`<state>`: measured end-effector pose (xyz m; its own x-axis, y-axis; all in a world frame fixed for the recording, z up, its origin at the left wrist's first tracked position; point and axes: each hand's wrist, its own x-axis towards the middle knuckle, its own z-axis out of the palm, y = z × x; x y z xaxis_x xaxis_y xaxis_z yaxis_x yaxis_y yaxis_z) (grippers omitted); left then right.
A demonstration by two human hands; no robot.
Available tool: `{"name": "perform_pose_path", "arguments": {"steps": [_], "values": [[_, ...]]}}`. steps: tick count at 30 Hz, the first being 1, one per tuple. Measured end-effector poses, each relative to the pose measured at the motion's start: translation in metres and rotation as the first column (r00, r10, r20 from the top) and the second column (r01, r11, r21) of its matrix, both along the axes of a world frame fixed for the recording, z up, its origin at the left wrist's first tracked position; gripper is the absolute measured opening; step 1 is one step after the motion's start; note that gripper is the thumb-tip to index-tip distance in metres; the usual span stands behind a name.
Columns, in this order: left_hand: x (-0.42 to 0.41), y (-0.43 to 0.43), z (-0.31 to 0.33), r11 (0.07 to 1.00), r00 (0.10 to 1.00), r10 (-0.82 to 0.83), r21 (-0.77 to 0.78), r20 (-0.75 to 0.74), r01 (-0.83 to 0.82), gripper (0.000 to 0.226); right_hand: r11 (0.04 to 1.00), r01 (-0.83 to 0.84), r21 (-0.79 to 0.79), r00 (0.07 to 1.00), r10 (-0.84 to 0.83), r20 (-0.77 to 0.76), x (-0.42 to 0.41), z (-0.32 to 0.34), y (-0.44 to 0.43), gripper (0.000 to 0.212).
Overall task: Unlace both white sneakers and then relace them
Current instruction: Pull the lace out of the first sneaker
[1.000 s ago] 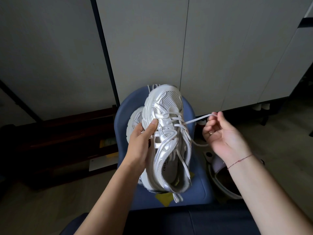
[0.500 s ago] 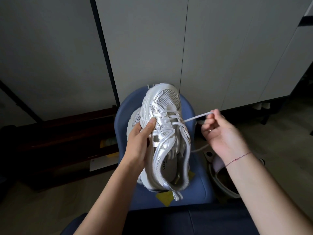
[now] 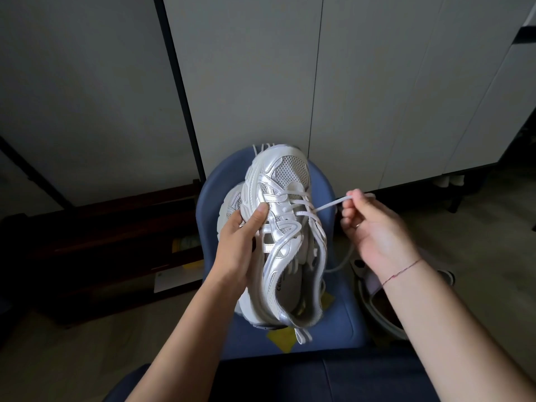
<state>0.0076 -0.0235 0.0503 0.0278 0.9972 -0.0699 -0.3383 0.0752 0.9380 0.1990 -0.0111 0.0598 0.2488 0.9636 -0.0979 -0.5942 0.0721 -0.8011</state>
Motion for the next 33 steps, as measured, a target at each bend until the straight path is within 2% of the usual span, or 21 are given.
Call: {"name": "perform_pose_path", "arguments": {"steps": [7, 8, 10, 12, 13, 15, 17, 18, 19, 22, 24, 28, 31, 32, 33], "values": [[-0.004, 0.002, 0.000, 0.998, 0.998, 0.056, 0.002, 0.001, -0.056, 0.030, 0.996, 0.071, -0.046, 0.961, -0.081, -0.266, 0.029, -0.002, 0.007, 0.028], [-0.005, 0.001, 0.002, 0.998, 0.998, 0.066, -0.001, 0.014, -0.066, 0.029, 0.994, 0.097, -0.045, 0.965, -0.105, -0.239, 0.035, -0.001, 0.007, 0.032], [-0.007, 0.002, 0.002, 0.996, 0.996, 0.086, -0.014, 0.033, -0.085, 0.028, 0.988, 0.135, -0.074, 0.991, -0.134, 0.021, 0.037, -0.001, 0.005, 0.029], [-0.008, 0.003, 0.002, 0.996, 0.996, 0.092, -0.013, 0.015, -0.091, 0.032, 0.992, 0.094, -0.080, 0.926, -0.057, 0.373, 0.025, -0.010, 0.002, 0.023], [-0.007, 0.003, 0.002, 0.995, 0.995, 0.095, -0.009, -0.002, -0.095, 0.033, 0.996, 0.046, -0.078, 0.849, 0.002, 0.528, 0.016, -0.015, 0.001, 0.023], [-0.005, 0.003, 0.000, 0.994, 0.993, 0.108, 0.009, -0.046, -0.108, 0.030, 0.995, -0.034, -0.098, 0.631, 0.097, 0.770, 0.001, -0.022, 0.000, 0.031], [-0.003, 0.002, -0.001, 0.992, 0.989, 0.117, 0.047, -0.087, -0.113, 0.027, 0.997, -0.040, -0.059, 0.438, 0.071, 0.896, -0.006, -0.020, -0.002, 0.040], [-0.002, 0.001, -0.001, 0.992, 0.988, 0.116, 0.061, -0.104, -0.110, 0.027, 1.000, -0.026, 0.002, 0.389, 0.008, 0.921, -0.007, -0.016, -0.004, 0.042], [-0.002, 0.001, -0.002, 0.991, 0.986, 0.119, 0.070, -0.120, -0.111, 0.028, 0.996, -0.026, 0.080, 0.384, -0.064, 0.921, -0.009, -0.011, -0.007, 0.039], [-0.003, 0.001, -0.002, 0.991, 0.980, 0.121, 0.077, -0.155, -0.111, 0.029, 0.952, -0.157, 0.262, 0.500, -0.152, 0.852, -0.018, 0.004, -0.017, 0.017], [-0.002, 0.001, -0.003, 0.992, 0.980, 0.110, 0.086, -0.166, -0.097, 0.029, 0.934, -0.239, 0.266, 0.480, -0.125, 0.868, -0.022, 0.005, -0.018, 0.007], [0.001, 0.000, -0.003, 0.990, 0.979, 0.113, 0.101, -0.172, -0.097, 0.020, 0.944, -0.248, 0.219, 0.419, -0.099, 0.902, -0.024, 0.002, -0.017, 0.002], [0.004, 0.001, -0.005, 0.989, 0.965, 0.123, 0.108, -0.230, -0.100, 0.022, 0.949, -0.251, 0.193, 0.291, -0.116, 0.950, -0.023, 0.003, -0.016, 0.026], [0.005, 0.001, -0.005, 0.989, 0.960, 0.123, 0.111, -0.253, -0.098, 0.027, 0.950, -0.250, 0.188, 0.270, -0.118, 0.956, -0.022, 0.004, -0.015, 0.031], [0.006, 0.001, -0.005, 0.989, 0.955, 0.124, 0.112, -0.271, -0.097, 0.032, 0.951, -0.251, 0.180, 0.292, -0.104, 0.951, -0.022, 0.005, -0.015, 0.033]]}}
